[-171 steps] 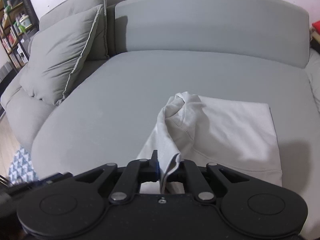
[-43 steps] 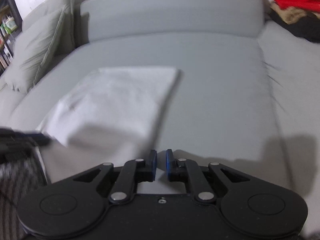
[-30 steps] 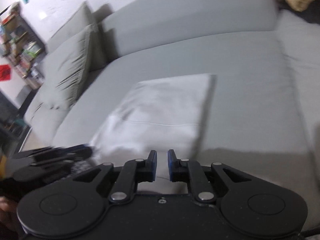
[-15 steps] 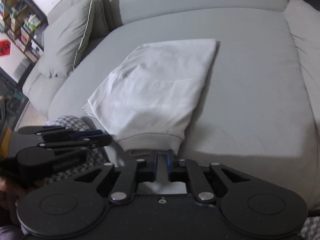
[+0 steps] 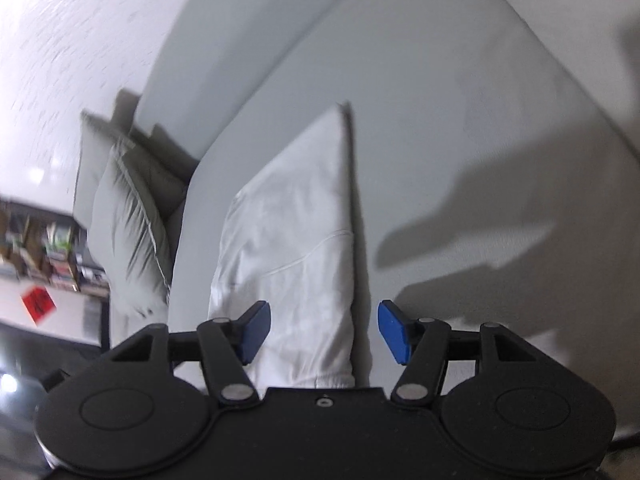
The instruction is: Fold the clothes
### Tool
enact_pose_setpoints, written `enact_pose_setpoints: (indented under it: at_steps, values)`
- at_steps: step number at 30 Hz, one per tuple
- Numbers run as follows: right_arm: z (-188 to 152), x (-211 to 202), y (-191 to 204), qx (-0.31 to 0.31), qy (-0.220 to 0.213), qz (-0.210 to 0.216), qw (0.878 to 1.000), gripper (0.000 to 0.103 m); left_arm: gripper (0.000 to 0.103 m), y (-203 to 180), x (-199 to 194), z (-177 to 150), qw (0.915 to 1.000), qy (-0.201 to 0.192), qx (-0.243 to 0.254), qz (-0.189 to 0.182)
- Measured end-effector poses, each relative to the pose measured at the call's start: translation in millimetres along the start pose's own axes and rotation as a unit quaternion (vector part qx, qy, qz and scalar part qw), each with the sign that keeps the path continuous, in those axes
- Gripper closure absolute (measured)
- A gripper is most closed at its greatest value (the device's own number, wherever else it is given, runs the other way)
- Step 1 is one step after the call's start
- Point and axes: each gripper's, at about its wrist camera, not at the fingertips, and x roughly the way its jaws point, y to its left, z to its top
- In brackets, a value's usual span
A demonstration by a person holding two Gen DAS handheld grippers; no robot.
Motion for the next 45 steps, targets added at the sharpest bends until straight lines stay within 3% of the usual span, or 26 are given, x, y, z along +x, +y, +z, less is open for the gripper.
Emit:
enact_pose_setpoints:
  at_steps: [3,9,17,21,22,25,26,27,28,31,34,35,40,45]
  values:
    - [5.6,14.7,-7.5,0.028,0.007,0.010,1.000,0.049,0.042,10.6,16.6,3.2,0.9975,0.034,-0.040,-0.047]
    - [20.7,29.0,-14.2,0.053,0.017,0.022,0.998,0.057,0.040,16.1,40.6,15.3,0.9864,0.079,-0.067,-0.128]
    - [43.4,51.2,-18.8,0.064,0.003,0.033,0.997,0.061,0.036,11.5,85.3,35.9,0.9699,0.129,-0.081,-0.190]
    - [53.8,70.9,-25.1,0.072,-0.013,0.030,0.997,0.090,0.041,-1.0,110.1,48.7,0.9678,0.137,-0.083,-0.194]
    - [55.1,75.7,-27.9,0.078,-0.016,0.033,0.996,0.093,0.041,-5.0,115.2,51.6,0.9681,0.138,-0.082,-0.193]
    - [56.2,82.2,-32.9,0.097,-0.025,0.046,0.994,0.094,0.052,-20.3,118.8,54.8,0.9730,0.133,-0.059,-0.179]
    - [56.1,83.1,-31.3,0.096,-0.029,0.042,0.994,0.094,0.072,-23.8,117.9,54.9,0.9764,0.130,-0.051,-0.165]
    - [55.8,83.9,-29.1,0.094,-0.033,0.037,0.994,0.094,0.085,-26.0,117.0,54.4,0.9790,0.130,-0.047,-0.150]
    - [55.0,83.9,-24.2,0.083,-0.038,0.024,0.995,0.095,0.088,-28.2,115.2,53.3,0.9800,0.129,-0.049,-0.143]
    - [46.8,80.4,4.1,0.002,-0.066,-0.034,0.997,0.095,0.093,-46.4,93.2,49.0,0.9901,0.092,-0.004,-0.105]
    - [23.9,64.6,44.4,-0.128,-0.111,-0.088,0.982,0.096,0.094,-80.2,58.2,34.8,0.9941,0.027,0.080,-0.068]
    - [15.7,57.1,55.1,-0.161,-0.124,-0.097,0.974,0.096,0.094,-90.6,46.3,28.5,0.9931,0.009,0.092,-0.073]
    - [-19.0,-4.3,81.7,-0.229,-0.183,-0.101,0.951,0.097,0.094,-142.0,-13.0,-3.3,0.9818,-0.075,0.143,-0.100]
    - [-42.6,-96.1,76.5,-0.235,-0.252,-0.071,0.936,0.097,0.094,-193.4,-72.3,-35.1,0.9601,-0.159,0.192,-0.127]
